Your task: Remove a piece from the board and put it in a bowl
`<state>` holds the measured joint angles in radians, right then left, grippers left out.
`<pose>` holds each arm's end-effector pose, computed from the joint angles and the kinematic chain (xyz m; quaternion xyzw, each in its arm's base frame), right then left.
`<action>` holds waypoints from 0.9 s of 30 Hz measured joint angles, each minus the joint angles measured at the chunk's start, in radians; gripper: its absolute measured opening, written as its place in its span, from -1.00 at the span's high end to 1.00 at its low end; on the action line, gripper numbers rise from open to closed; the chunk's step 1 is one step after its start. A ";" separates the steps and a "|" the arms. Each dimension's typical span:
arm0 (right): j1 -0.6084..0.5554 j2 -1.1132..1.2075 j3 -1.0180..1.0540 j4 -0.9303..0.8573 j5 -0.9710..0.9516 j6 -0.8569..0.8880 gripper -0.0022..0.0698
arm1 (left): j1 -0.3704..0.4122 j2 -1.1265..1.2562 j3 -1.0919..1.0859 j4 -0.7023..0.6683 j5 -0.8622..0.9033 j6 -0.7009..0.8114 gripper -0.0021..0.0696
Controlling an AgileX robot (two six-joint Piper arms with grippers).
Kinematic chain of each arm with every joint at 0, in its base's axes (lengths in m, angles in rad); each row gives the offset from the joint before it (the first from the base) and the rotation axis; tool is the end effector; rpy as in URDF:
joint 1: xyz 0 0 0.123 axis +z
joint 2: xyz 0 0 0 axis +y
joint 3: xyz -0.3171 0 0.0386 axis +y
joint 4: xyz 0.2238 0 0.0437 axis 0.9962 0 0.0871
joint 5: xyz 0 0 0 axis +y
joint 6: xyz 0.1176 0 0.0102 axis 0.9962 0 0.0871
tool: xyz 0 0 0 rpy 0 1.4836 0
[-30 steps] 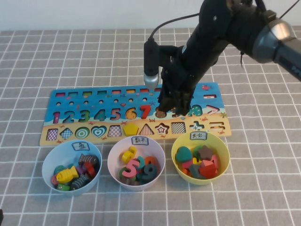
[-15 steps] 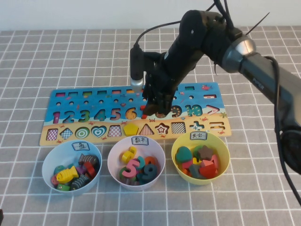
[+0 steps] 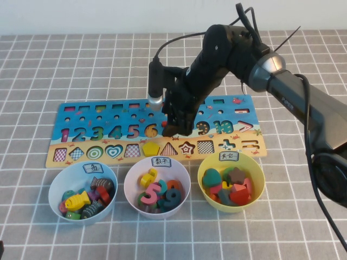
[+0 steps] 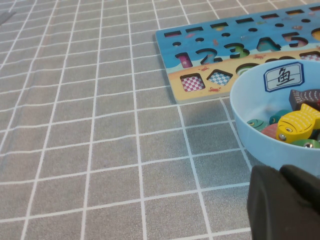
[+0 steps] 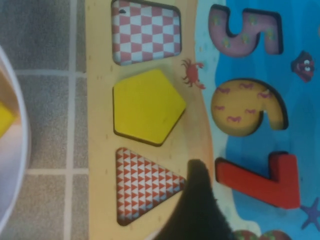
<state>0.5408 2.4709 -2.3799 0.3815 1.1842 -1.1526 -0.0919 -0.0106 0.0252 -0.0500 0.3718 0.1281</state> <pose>0.4448 0.3146 0.2114 -0.6977 0.6661 0.1211 0.2341 0.0194 -0.0039 0.1638 0.0750 0.8010 -0.0104 0.5939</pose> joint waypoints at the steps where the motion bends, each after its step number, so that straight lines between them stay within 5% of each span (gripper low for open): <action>1: 0.000 0.000 0.000 0.000 -0.002 0.000 -0.34 | 0.000 0.000 0.000 0.000 0.000 0.000 0.94; 27: 0.000 0.000 0.000 -0.042 -0.031 0.029 -0.34 | 0.000 0.000 0.000 0.000 0.000 0.000 0.94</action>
<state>0.5408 2.4709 -2.3799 0.3397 1.1528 -1.1233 -0.0919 -0.0106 0.0252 -0.0500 0.3718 0.1281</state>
